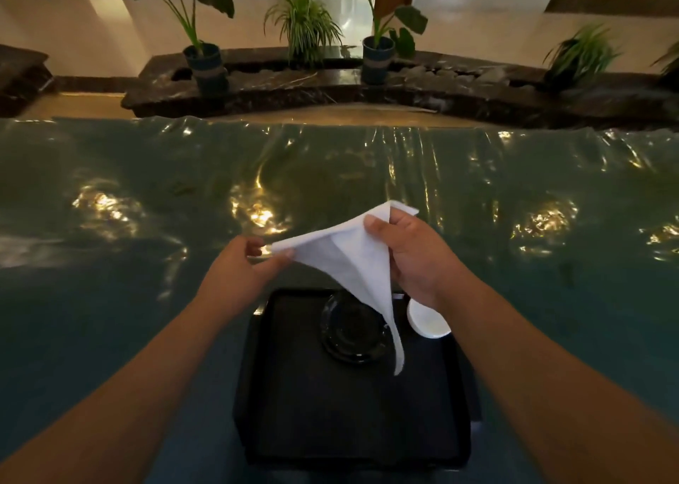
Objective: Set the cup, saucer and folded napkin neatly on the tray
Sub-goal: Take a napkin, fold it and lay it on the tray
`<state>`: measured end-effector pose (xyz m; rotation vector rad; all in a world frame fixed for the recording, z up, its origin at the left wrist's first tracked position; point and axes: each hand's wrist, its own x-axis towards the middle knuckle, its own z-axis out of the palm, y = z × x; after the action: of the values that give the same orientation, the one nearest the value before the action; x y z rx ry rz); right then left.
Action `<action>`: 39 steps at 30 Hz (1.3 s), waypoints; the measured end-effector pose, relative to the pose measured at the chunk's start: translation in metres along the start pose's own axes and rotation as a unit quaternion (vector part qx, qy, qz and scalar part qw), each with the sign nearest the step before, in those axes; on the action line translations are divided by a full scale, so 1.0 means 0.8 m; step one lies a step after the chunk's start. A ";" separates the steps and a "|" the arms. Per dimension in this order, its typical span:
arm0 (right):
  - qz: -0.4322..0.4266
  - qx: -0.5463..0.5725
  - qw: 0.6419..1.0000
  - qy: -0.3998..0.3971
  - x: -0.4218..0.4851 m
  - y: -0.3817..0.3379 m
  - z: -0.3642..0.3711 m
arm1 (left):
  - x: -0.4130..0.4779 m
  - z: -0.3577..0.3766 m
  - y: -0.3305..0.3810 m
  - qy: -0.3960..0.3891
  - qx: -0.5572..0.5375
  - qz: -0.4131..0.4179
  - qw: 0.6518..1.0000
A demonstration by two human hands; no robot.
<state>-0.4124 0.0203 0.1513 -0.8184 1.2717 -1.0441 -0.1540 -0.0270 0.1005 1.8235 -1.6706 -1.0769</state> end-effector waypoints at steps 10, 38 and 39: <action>-0.004 0.089 0.996 -0.020 -0.004 -0.024 -0.030 | -0.012 0.034 0.025 -0.191 -0.232 -0.044 0.953; -0.082 -0.153 0.975 0.138 0.030 -0.003 -0.056 | -0.031 -0.019 0.062 0.029 -0.199 0.103 0.974; -0.092 -0.162 0.972 0.140 0.029 -0.004 -0.055 | -0.034 -0.021 0.066 0.034 -0.194 0.110 0.974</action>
<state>-0.4565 0.0004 0.1398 -1.0805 1.6609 -1.1448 -0.1730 -0.0129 0.1571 1.3788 -1.4578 -1.1361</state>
